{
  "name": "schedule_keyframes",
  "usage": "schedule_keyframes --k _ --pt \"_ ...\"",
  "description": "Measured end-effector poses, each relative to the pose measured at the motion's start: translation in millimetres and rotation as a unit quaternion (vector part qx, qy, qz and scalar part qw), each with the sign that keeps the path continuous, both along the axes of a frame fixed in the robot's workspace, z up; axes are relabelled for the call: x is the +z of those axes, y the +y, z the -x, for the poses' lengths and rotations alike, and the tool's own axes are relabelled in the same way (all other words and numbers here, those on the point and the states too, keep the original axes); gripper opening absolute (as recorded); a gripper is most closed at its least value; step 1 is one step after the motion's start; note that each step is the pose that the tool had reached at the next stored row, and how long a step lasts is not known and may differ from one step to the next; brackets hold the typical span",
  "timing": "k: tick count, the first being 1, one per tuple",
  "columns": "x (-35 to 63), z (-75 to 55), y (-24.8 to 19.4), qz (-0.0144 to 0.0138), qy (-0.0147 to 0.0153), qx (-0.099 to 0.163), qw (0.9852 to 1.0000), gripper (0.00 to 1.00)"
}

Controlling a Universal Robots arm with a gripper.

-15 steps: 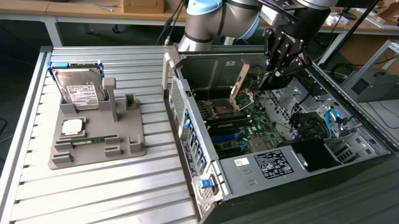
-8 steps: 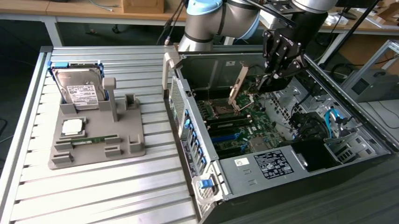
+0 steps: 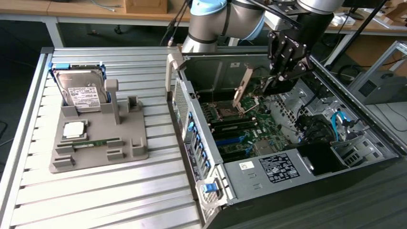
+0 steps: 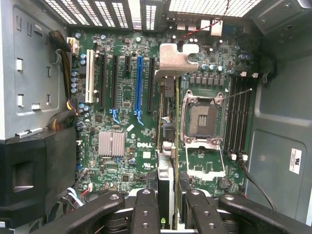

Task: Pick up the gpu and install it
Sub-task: 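Insert the gpu into the slot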

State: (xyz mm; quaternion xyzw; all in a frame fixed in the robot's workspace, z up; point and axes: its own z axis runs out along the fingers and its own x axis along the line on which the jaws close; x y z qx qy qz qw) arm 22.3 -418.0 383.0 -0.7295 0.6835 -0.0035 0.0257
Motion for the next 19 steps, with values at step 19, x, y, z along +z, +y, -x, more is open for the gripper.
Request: schedule_keyframes --k 19 --pt "-7.0 9.6 0.0 0.0000 0.0000 0.000 1.0000 0.27"
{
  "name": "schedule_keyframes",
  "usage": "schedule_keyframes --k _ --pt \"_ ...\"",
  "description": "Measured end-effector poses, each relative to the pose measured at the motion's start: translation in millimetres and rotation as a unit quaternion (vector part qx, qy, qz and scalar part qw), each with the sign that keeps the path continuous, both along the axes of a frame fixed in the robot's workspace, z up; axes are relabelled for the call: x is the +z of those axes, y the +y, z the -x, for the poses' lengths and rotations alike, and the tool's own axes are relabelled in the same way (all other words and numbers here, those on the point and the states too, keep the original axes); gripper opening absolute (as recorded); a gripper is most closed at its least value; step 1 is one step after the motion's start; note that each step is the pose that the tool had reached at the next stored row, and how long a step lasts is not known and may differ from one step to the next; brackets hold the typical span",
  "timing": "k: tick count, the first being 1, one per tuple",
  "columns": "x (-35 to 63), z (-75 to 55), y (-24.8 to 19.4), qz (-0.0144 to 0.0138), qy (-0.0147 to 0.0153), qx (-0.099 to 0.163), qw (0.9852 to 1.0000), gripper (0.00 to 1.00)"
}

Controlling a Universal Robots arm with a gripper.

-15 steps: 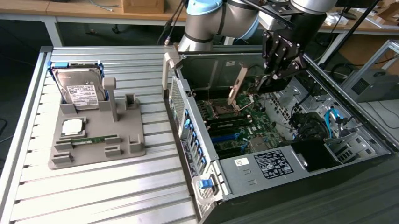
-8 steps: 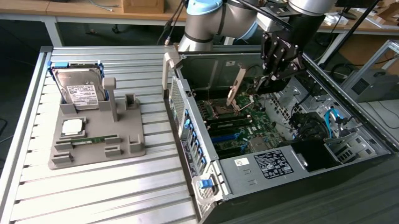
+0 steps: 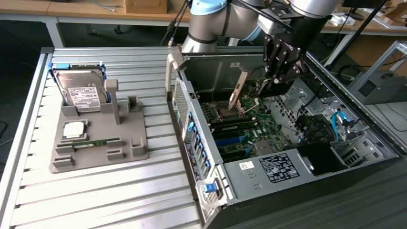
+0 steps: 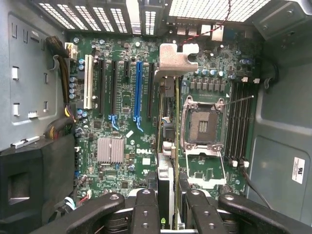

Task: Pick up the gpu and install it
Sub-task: 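Insert the gpu into the slot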

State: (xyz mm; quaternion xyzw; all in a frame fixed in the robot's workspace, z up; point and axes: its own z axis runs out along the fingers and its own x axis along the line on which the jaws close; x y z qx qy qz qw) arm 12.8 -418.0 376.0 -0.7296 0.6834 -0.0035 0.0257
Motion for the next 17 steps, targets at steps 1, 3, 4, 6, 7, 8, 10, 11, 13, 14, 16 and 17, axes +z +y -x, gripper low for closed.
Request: schedule_keyframes --k 1,3,4,6,7,8,10,11,13,14,16,17 --pt "-0.2 0.1 0.0 0.0000 0.0000 0.000 1.0000 0.27" --pt "-0.9 0.3 0.0 0.0000 0.0000 0.000 1.0000 0.27" --pt "-1.2 0.4 0.0 0.0000 0.0000 0.000 1.0000 0.27" --pt "-1.9 0.5 0.0 0.0000 0.0000 0.000 1.0000 0.27" --pt "-2.2 0.5 0.0 0.0000 0.0000 0.000 1.0000 0.27" --pt "-2.6 0.5 0.0 0.0000 0.0000 0.000 1.0000 0.27" --pt "-3.2 0.9 0.0 0.0000 0.0000 0.000 1.0000 0.27" --pt "-3.6 1.1 0.0 0.0000 0.0000 0.000 1.0000 0.27" --pt "-4.2 1.2 0.0 0.0000 0.0000 0.000 1.0000 0.27" --pt "-4.4 1.3 0.0 0.0000 0.0000 0.000 1.0000 0.27" --pt "-4.9 1.3 0.0 0.0000 0.0000 0.000 1.0000 0.27" --pt "-5.2 1.3 0.0 0.0000 0.0000 0.000 1.0000 0.27"
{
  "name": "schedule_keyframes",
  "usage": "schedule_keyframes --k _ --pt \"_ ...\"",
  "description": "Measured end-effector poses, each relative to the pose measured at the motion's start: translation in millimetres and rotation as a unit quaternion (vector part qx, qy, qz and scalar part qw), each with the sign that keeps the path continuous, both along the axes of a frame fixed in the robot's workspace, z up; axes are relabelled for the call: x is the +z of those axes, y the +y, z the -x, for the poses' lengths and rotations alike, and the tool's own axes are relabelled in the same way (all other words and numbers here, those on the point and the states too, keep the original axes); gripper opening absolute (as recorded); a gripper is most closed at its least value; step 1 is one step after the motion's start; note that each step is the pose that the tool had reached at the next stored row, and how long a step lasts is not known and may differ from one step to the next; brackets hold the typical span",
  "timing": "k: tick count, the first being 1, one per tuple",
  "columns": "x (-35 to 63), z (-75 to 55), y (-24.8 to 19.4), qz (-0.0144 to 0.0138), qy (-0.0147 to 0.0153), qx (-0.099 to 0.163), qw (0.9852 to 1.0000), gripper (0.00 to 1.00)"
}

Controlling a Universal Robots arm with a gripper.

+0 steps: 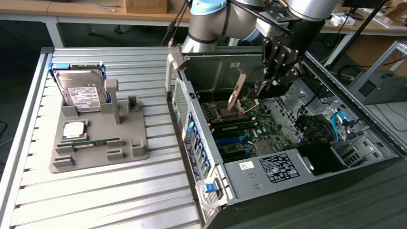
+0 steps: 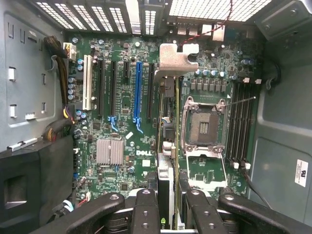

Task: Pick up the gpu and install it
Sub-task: 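Insert the gpu into the slot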

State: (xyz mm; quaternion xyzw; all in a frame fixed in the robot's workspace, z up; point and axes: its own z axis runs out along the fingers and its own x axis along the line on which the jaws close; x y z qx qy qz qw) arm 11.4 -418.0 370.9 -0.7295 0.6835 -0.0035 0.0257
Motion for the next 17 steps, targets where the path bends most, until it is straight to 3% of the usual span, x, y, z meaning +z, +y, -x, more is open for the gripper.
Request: schedule_keyframes --k 17 --pt "-7.1 1.7 0.0 0.0000 0.0000 0.000 1.0000 0.27"
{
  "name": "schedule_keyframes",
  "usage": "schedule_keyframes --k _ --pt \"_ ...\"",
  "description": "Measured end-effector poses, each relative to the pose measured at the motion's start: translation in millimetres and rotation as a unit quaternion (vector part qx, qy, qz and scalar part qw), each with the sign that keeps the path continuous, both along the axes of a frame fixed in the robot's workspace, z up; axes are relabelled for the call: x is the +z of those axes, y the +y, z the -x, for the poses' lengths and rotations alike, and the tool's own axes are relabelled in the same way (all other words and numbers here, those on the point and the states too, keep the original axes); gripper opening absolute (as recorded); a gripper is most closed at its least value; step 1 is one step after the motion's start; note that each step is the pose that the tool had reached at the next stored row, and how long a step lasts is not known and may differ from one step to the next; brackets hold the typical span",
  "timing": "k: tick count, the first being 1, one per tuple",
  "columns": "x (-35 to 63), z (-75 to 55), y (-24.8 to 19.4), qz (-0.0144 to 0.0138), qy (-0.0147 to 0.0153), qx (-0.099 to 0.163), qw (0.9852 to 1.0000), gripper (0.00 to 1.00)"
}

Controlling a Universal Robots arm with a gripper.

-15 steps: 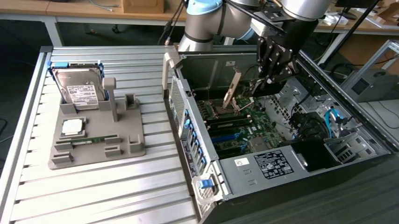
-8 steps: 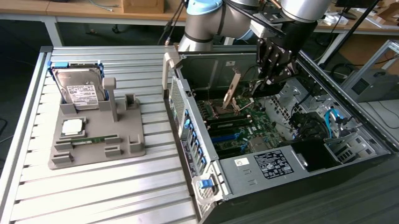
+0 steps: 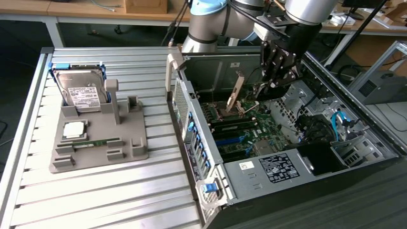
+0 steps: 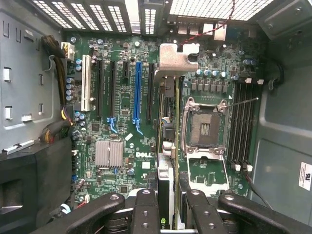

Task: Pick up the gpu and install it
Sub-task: 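Insert the gpu into the slot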

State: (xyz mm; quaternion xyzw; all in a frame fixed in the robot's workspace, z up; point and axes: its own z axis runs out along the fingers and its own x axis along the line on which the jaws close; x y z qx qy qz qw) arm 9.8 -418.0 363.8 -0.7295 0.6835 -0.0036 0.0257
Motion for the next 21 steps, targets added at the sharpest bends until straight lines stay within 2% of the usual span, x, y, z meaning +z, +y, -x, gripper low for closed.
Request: schedule_keyframes --k 21 --pt "-11.2 14.8 -0.2 -0.0001 0.0000 0.000 1.0000 0.27"
